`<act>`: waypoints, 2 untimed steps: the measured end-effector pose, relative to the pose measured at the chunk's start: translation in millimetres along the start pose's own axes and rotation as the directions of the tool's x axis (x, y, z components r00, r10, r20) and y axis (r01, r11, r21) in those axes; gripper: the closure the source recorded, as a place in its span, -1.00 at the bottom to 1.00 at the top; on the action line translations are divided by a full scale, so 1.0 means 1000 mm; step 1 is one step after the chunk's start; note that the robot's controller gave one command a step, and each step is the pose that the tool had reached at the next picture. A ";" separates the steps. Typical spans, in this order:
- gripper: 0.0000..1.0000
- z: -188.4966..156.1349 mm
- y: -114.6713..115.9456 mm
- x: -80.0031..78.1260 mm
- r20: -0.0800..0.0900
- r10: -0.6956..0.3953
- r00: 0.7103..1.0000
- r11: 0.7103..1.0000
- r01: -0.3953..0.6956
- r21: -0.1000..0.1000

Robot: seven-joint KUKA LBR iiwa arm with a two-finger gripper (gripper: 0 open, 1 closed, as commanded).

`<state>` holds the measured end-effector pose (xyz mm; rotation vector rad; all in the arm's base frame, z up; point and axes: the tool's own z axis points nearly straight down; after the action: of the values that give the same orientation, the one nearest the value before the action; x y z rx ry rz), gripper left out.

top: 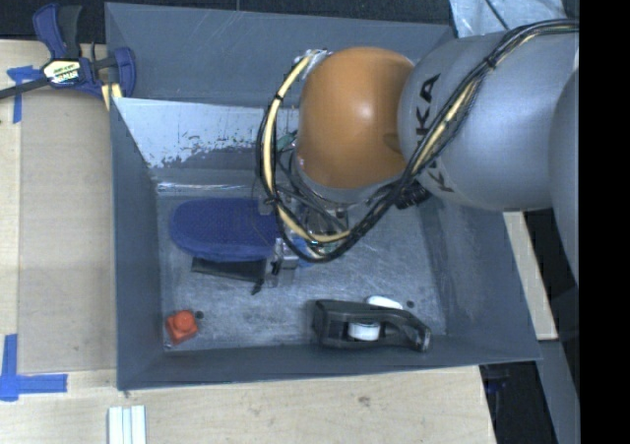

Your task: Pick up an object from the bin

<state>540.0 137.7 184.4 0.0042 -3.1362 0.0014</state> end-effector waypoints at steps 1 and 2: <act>-1.00 0.110 -0.009 -0.011 0.020 -0.038 0.999 0.999 0.038 -0.003; 1.00 0.105 -0.008 -0.012 0.018 -0.039 0.999 0.999 0.039 -0.005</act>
Offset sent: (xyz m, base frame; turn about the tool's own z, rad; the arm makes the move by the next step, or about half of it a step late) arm 0.0071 -0.0096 -0.1103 -0.0389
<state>551.1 129.6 79.0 0.0651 -3.1530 -0.0075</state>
